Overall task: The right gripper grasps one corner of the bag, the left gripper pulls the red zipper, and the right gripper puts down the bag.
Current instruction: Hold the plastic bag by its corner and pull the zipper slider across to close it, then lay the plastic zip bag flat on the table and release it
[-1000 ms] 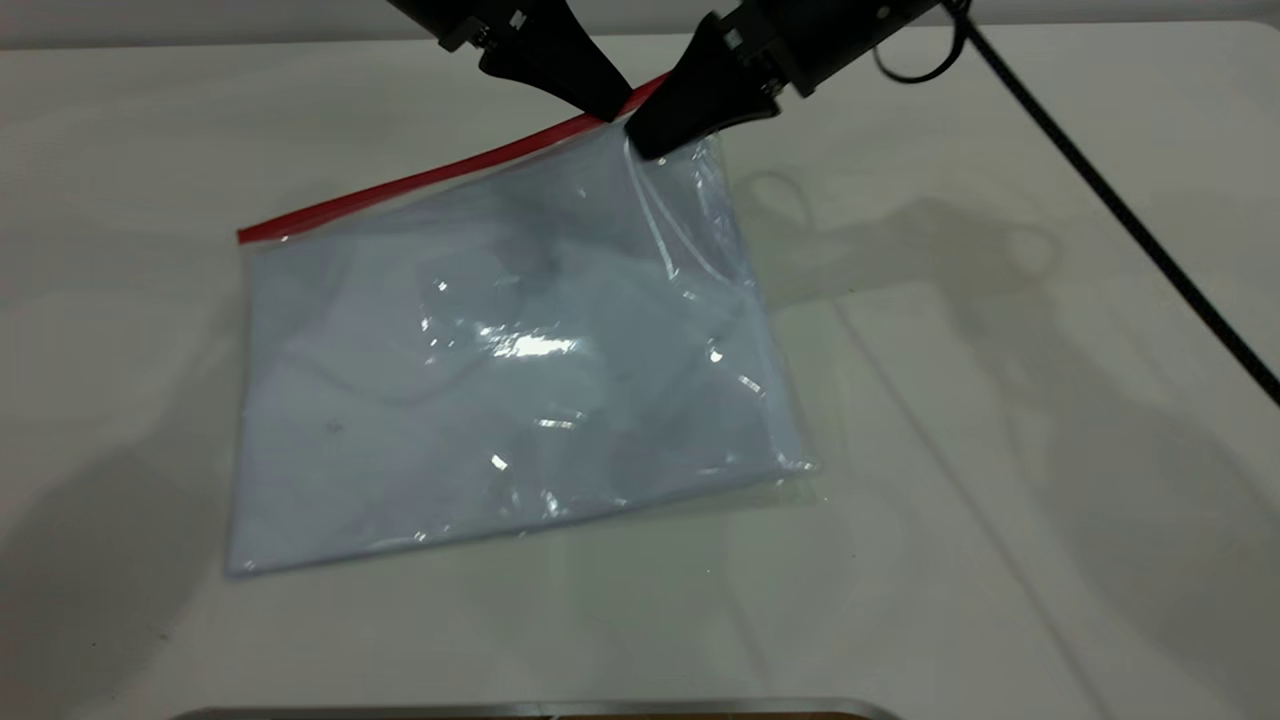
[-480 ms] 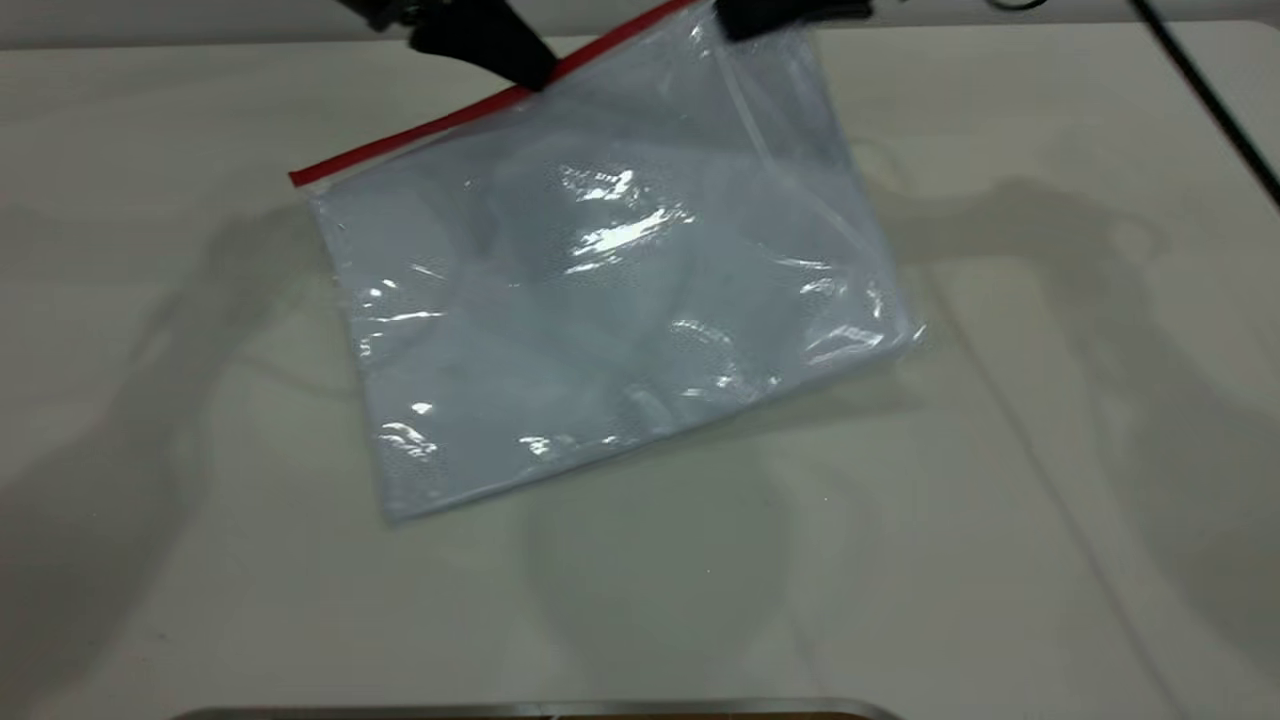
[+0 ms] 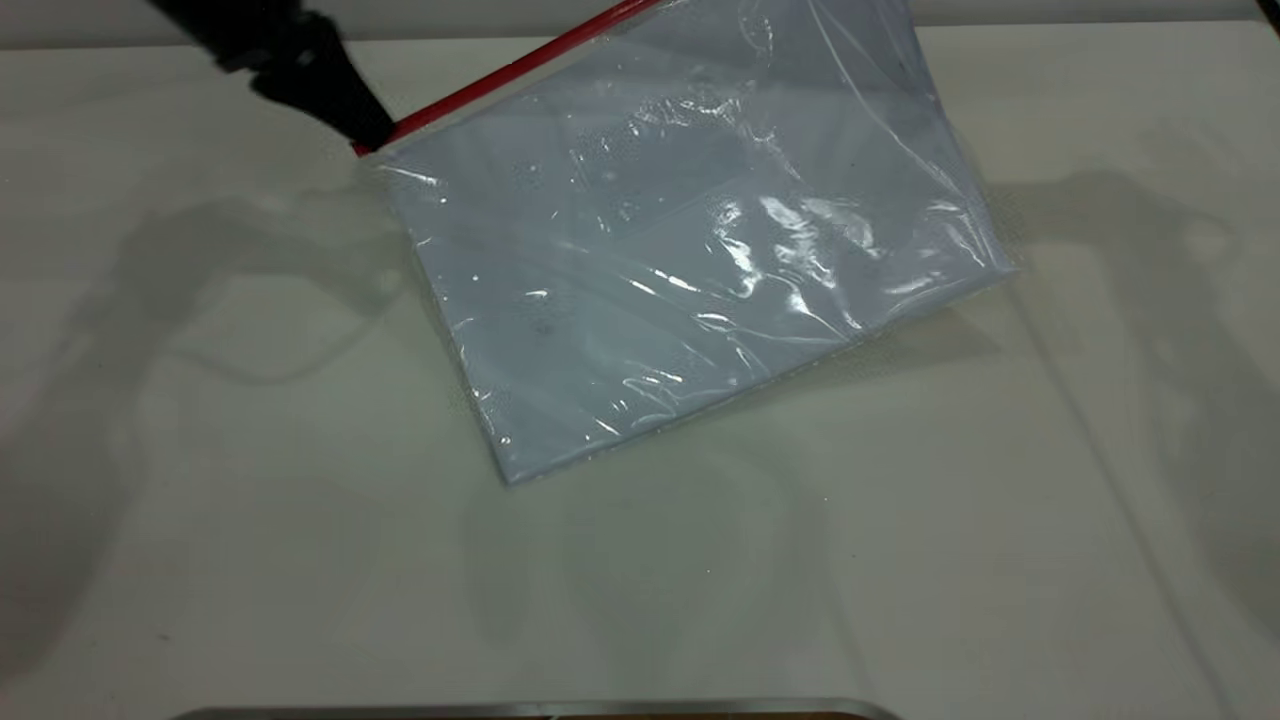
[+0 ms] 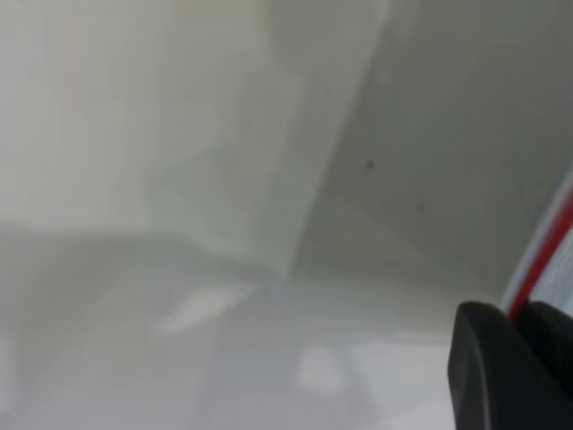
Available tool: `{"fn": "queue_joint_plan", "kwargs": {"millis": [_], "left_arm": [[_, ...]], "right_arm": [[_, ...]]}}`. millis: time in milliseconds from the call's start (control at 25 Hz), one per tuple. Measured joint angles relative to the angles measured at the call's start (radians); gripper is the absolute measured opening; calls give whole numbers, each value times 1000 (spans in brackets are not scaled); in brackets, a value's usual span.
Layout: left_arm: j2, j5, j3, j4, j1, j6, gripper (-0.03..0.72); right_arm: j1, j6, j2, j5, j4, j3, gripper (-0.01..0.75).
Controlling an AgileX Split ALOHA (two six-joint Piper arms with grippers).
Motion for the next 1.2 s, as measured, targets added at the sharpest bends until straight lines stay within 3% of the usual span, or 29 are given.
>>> {"fn": "queue_joint_plan", "kwargs": {"millis": [240,360,520,680,800,880,1000,1080,1200], "left_arm": [[0,12,-11,4,-1,-28,71],[-33,29,-20,5,-1,-41,118],[-143,42,-22,15,-1,-85,273],[-262,100,-22,0,-1,-163,469],[-368,217,-22,-74,-1,-217,539],[-458,276,-22,-132,-1,-259,544],[-594,276,-22,-184,-1,-335,535],[-677,276,-22,-168,-1,-404,524],[-801,276,-21,-57,-1,-534,511]], "right_arm": [[10,-2,-1,-6,-10,0,33],[13,3,-2,-37,-37,0,42],[12,48,16,-80,-73,0,100],[15,82,56,-130,-85,0,266],[28,130,70,-195,-240,0,358],[33,249,68,-286,-426,0,372],[29,592,48,-347,-768,0,375],[25,830,11,-274,-921,0,376],[28,993,-69,-71,-955,0,374]]}}
